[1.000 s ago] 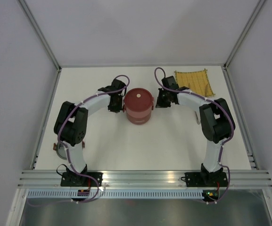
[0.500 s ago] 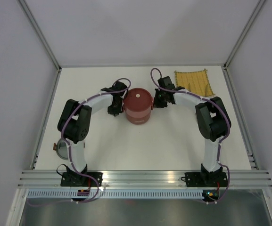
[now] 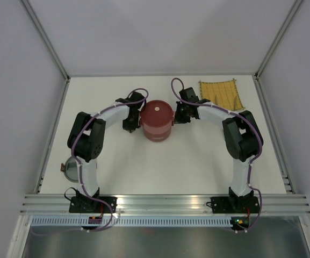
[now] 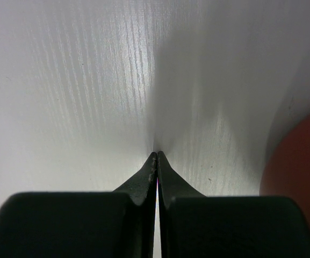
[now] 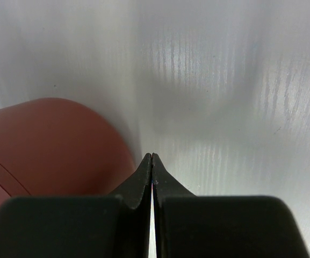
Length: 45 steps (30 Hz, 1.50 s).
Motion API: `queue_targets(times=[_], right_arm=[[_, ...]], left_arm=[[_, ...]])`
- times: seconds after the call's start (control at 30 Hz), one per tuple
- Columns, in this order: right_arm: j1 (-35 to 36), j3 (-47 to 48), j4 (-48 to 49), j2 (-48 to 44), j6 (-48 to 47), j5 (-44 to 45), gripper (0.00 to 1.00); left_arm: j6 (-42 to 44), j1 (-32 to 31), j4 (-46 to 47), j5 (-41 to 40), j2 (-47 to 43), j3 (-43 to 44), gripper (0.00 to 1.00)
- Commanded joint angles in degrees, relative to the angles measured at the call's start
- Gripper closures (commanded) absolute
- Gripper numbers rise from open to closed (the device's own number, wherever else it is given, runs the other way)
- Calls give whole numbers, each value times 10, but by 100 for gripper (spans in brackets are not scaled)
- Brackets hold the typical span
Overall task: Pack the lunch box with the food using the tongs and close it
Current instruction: Adjust the packing box at the center of the board.
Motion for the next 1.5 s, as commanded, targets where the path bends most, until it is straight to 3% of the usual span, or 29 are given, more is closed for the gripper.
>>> queue_targets(times=[0.0, 0.83, 1.47], right_arm=[[39, 12, 32, 17, 23, -19, 99], [73, 68, 33, 61, 21, -50, 100], [83, 49, 70, 64, 43, -82, 99]], left_arm=[[-64, -12, 57, 57, 18, 28, 98], [-88, -38, 62, 124, 73, 91, 98], [-169, -56, 146, 209, 96, 95, 98]])
